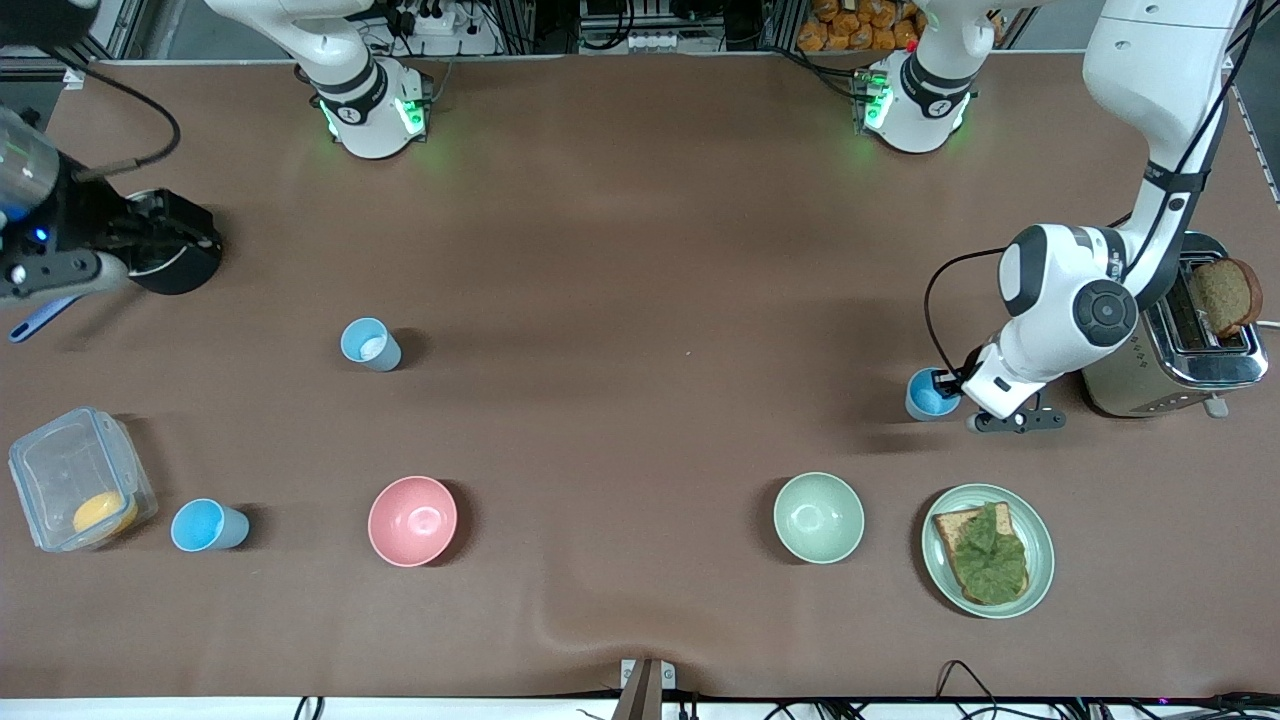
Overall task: Stack blue cups with both arms
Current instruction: 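Close the left gripper around the blue cup's rim, then grasp the other blue cup with the right gripper while the left gripper holds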
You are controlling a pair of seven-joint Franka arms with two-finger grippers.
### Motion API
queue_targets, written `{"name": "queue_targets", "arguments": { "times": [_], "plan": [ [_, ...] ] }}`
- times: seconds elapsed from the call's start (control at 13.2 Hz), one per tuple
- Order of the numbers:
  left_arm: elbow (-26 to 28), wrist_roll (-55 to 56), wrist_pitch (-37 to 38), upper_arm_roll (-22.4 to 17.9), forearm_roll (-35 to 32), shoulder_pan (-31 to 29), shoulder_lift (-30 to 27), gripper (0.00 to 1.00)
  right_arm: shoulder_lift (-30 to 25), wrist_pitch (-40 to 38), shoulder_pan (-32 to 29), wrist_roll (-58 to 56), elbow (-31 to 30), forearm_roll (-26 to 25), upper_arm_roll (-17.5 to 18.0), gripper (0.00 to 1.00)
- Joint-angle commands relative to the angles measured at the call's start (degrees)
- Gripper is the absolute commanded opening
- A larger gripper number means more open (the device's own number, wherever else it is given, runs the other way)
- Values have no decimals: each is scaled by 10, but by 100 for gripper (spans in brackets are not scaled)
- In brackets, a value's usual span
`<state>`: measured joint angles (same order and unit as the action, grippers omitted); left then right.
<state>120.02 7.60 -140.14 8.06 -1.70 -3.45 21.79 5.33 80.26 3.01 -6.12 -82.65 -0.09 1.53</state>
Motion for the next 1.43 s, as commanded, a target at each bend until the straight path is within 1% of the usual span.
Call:
{"name": "queue_targets", "arguments": {
  "times": [0.0, 0.08, 0.15, 0.3, 0.38, 0.53, 0.75, 0.91, 0.98, 1.06, 1.28, 1.36],
  "plan": [
    [-2, 11, 0, 2, -9, -1, -24, 0, 12, -1, 3, -9, 6, -2, 0, 100],
    [-7, 9, 2, 5, -10, -2, -35, 0, 22, -1, 6, -4, 9, -3, 0, 100],
    [-12, 10, 16, 10, -10, -2, -45, 0, 28, 2, -1, -11, 8, 7, -2, 100],
    [-41, 12, 66, 23, -11, -2, -67, 0, 46, 3, -1, -12, 8, 5, -3, 100],
    [-59, 13, 97, 34, -10, -2, -77, 0, 49, 3, 0, -12, 11, 4, -3, 100],
    [-105, 11, 168, 41, -9, -3, -102, 0, 56, 9, 1, -11, 11, 1, -3, 100],
    [-187, 37, 273, 66, -4, -3, -112, 0, 81, 5, 2, -10, 6, 4, -2, 100],
    [-201, 47, 297, 79, -6, -3, -113, 0, 97, 2, 4, -9, -1, 4, -2, 100],
    [-205, 48, 298, 81, -7, -3, -113, 0, 91, 19, 8, -7, -29, 7, -2, 100],
    [-211, 48, 298, 82, -8, -2, -112, 0, 67, 69, 22, -3, -83, 5, -2, 100],
    [-223, 48, 308, 91, -7, -3, -113, 0, 26, 157, 12, -2, -192, 9, -3, 100],
    [-228, 48, 310, 91, -7, -3, -112, 0, -5, 208, 10, -3, -256, 9, -3, 100]
  ]
}}
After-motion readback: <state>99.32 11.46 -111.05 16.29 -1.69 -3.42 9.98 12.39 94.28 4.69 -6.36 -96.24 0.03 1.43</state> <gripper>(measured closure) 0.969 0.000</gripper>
